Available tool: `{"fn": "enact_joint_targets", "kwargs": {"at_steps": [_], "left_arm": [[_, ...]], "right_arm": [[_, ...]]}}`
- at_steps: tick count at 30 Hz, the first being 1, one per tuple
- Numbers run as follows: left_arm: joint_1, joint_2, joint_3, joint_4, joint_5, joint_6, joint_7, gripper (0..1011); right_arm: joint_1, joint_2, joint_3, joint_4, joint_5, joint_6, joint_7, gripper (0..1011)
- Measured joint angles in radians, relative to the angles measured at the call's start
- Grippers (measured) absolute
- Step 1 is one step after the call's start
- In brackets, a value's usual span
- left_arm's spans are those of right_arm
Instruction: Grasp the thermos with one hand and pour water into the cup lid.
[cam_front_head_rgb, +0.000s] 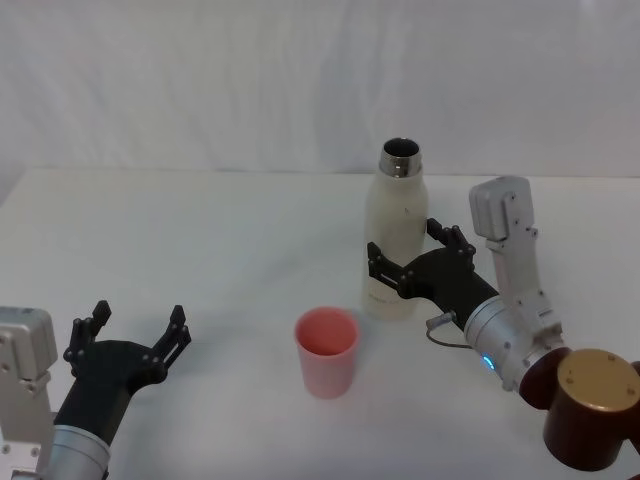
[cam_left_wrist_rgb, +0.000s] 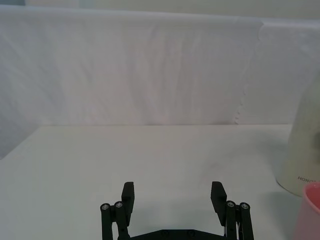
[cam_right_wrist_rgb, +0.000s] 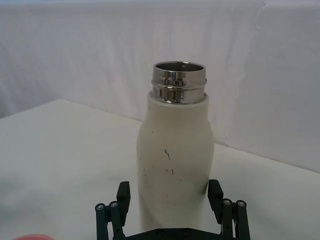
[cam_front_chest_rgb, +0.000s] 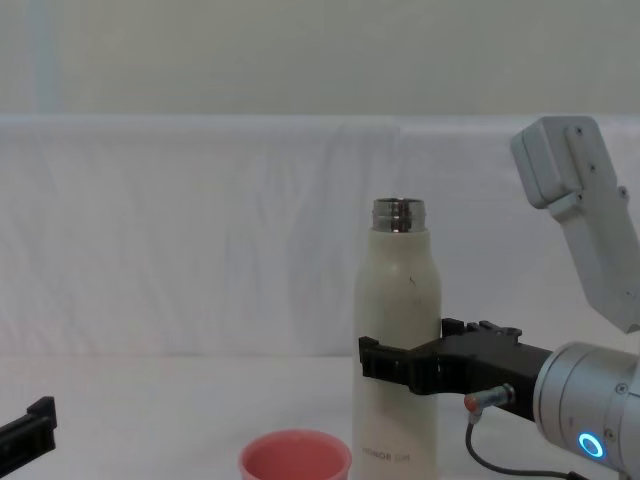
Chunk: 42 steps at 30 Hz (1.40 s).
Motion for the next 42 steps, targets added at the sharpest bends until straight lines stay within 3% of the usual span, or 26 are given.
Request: {"fn": "enact_joint_targets", "kwargs": {"at_steps": [42], "left_arm": [[0.000, 0.000, 0.000, 0.000, 0.000, 0.000, 0.000, 1001]], "right_arm": [[0.034, -0.060, 0.016, 0.066, -0.020, -0.001, -0.033, 1001]]}}
